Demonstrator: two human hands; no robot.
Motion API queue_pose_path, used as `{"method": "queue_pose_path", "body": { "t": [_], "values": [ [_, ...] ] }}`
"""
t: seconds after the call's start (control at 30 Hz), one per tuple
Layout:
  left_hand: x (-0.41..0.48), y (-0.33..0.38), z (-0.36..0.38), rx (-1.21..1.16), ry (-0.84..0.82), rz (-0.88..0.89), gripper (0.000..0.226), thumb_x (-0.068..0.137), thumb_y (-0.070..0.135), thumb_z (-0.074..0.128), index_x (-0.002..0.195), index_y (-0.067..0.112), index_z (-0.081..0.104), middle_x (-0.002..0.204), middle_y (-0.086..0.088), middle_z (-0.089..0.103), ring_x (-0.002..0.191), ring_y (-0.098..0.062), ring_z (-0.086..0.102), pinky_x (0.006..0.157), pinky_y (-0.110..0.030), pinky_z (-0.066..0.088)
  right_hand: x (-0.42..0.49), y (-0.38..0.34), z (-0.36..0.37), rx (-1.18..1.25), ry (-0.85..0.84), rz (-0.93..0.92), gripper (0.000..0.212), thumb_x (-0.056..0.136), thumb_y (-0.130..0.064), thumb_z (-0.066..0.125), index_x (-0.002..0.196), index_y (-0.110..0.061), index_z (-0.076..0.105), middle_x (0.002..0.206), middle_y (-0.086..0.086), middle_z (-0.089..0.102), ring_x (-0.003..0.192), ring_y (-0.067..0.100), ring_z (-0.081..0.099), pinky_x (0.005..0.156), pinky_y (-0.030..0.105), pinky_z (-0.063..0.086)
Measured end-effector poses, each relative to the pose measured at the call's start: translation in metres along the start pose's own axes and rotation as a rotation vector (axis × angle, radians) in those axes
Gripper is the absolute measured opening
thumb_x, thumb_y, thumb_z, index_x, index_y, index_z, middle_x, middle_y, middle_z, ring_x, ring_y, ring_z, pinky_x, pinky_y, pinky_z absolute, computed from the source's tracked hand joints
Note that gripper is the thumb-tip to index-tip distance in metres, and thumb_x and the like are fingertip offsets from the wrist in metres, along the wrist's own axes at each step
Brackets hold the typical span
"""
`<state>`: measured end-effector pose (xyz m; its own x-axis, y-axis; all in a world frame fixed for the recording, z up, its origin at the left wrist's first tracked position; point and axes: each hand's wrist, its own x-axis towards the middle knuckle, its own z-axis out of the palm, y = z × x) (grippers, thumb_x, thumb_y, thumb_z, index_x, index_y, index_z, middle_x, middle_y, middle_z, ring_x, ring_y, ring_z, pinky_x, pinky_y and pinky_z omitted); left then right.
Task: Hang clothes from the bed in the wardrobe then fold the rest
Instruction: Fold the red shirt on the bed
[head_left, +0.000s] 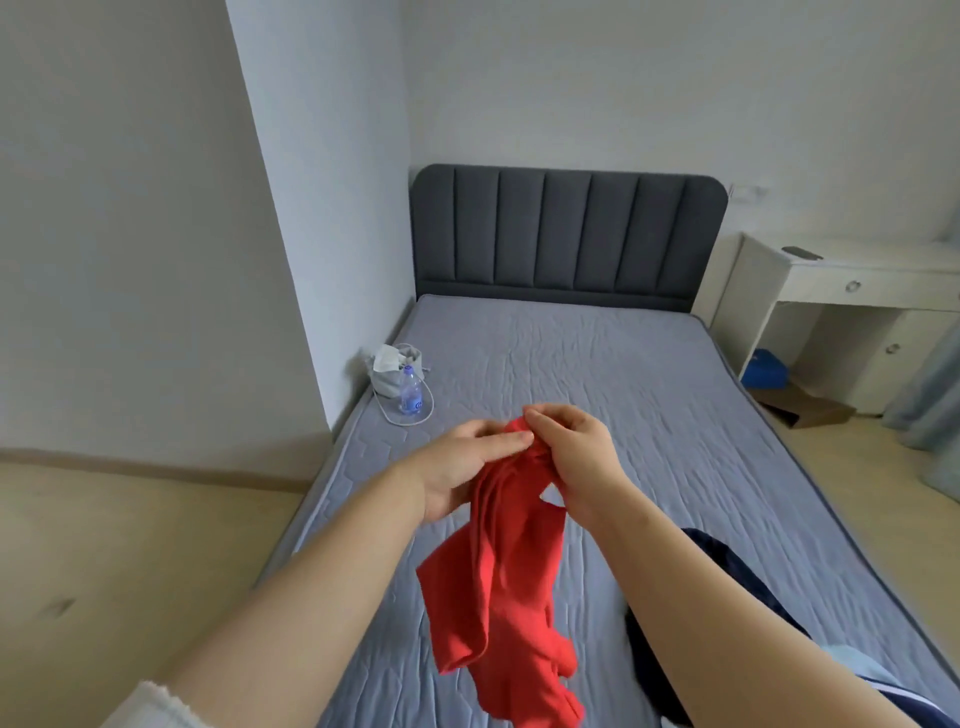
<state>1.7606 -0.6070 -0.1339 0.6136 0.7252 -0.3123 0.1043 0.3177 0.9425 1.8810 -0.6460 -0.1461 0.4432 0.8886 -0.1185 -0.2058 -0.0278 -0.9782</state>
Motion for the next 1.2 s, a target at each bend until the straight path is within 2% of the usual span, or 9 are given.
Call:
{"method": "queue_pose_path", "body": {
  "t": [0.13, 0.23, 0.43, 0.53, 0.6, 0.73, 0.87, 1.0, 1.2],
  "values": [
    [0.003, -0.005, -0.001, 0.394, 0.079, 0.069, 0.008, 0.091, 0.011, 0.057, 0.087, 0.018, 0.059, 0.079, 0.002, 0.058, 0.069, -0.007, 0.055, 0.064, -0.018, 0.045, 0.007, -0.004, -0.001, -0.178, 0.052, -0.067, 0.019, 0.087, -0.010, 0.061, 0.070, -0.018, 0.060, 0.061, -0.001, 0.053, 0.054, 0.012, 0.049, 0.056, 0.027, 0.044],
    [0.006, -0.002, -0.002, 0.410, 0.107, 0.078, 0.014, 0.094, 0.011, 0.051, 0.086, 0.014, 0.061, 0.074, 0.000, 0.058, 0.065, -0.010, 0.054, 0.065, -0.022, 0.047, 0.005, -0.004, -0.004, -0.091, 0.011, -0.009, 0.009, 0.085, -0.019, 0.067, 0.079, -0.017, 0.060, 0.057, -0.002, 0.057, 0.047, 0.009, 0.055, 0.050, 0.024, 0.048],
    [0.009, 0.022, -0.013, -0.074, 0.302, 0.043, 0.025, 0.093, 0.009, 0.050, 0.070, 0.013, 0.058, 0.042, 0.004, 0.059, 0.034, -0.004, 0.053, 0.037, -0.013, 0.043, 0.005, -0.007, -0.019, -0.254, -0.222, 0.031, 0.032, 0.075, -0.011, 0.075, 0.103, -0.020, 0.064, 0.077, 0.005, 0.069, 0.063, 0.013, 0.066, 0.061, 0.023, 0.054],
    [0.006, 0.051, -0.024, -0.672, 0.242, 0.045, 0.029, 0.096, 0.003, 0.039, 0.070, 0.006, 0.052, 0.033, 0.002, 0.046, 0.024, -0.003, 0.040, 0.028, -0.013, 0.035, 0.005, -0.003, -0.021, -0.715, -0.237, 0.001, 0.007, 0.084, -0.003, 0.062, 0.090, -0.001, 0.066, 0.071, 0.004, 0.059, 0.068, 0.012, 0.054, 0.058, 0.018, 0.043],
    [0.003, 0.076, -0.034, -0.805, 0.216, 0.145, 0.028, 0.097, 0.005, 0.035, 0.075, 0.009, 0.051, 0.035, 0.006, 0.041, 0.024, -0.001, 0.033, 0.028, -0.010, 0.029, 0.008, 0.004, -0.020, -0.744, -0.163, 0.023, 0.015, 0.088, 0.001, 0.051, 0.087, 0.006, 0.065, 0.074, 0.010, 0.056, 0.074, 0.016, 0.050, 0.060, 0.023, 0.040],
    [-0.006, 0.093, -0.030, -0.012, 0.286, 0.286, 0.025, 0.097, 0.011, 0.042, 0.077, 0.017, 0.057, 0.060, 0.005, 0.056, 0.042, -0.002, 0.047, 0.039, -0.011, 0.038, 0.003, 0.014, -0.013, -0.577, -0.127, 0.144, 0.021, 0.084, 0.006, 0.050, 0.081, -0.006, 0.066, 0.065, 0.008, 0.058, 0.057, 0.018, 0.053, 0.055, 0.023, 0.046],
    [-0.006, 0.054, -0.020, 0.497, 0.051, 0.133, 0.018, 0.091, 0.009, 0.055, 0.104, 0.022, 0.054, 0.095, 0.003, 0.055, 0.082, -0.011, 0.056, 0.067, -0.022, 0.045, 0.003, 0.008, 0.001, -0.320, -0.088, 0.184, 0.020, 0.084, 0.005, 0.051, 0.076, -0.007, 0.064, 0.065, 0.012, 0.060, 0.056, 0.023, 0.056, 0.058, 0.028, 0.049],
    [0.001, 0.015, -0.015, 0.657, -0.128, -0.025, 0.041, 0.086, 0.004, 0.060, 0.118, 0.026, 0.047, 0.104, 0.009, 0.053, 0.087, -0.007, 0.054, 0.069, -0.017, 0.044, 0.009, -0.010, 0.006, -0.264, -0.057, 0.103, 0.016, 0.082, 0.001, 0.058, 0.072, -0.009, 0.064, 0.060, 0.010, 0.059, 0.051, 0.019, 0.056, 0.048, 0.023, 0.048],
    [0.018, 0.009, -0.013, 0.556, 0.265, 0.141, 0.019, 0.093, 0.007, 0.044, 0.086, 0.018, 0.057, 0.068, 0.000, 0.052, 0.059, -0.011, 0.047, 0.055, -0.022, 0.037, 0.003, -0.009, 0.007, -0.264, -0.102, 0.046, 0.005, 0.077, -0.016, 0.073, 0.078, -0.016, 0.068, 0.073, 0.004, 0.065, 0.064, 0.014, 0.060, 0.058, 0.022, 0.051]
  ]
}}
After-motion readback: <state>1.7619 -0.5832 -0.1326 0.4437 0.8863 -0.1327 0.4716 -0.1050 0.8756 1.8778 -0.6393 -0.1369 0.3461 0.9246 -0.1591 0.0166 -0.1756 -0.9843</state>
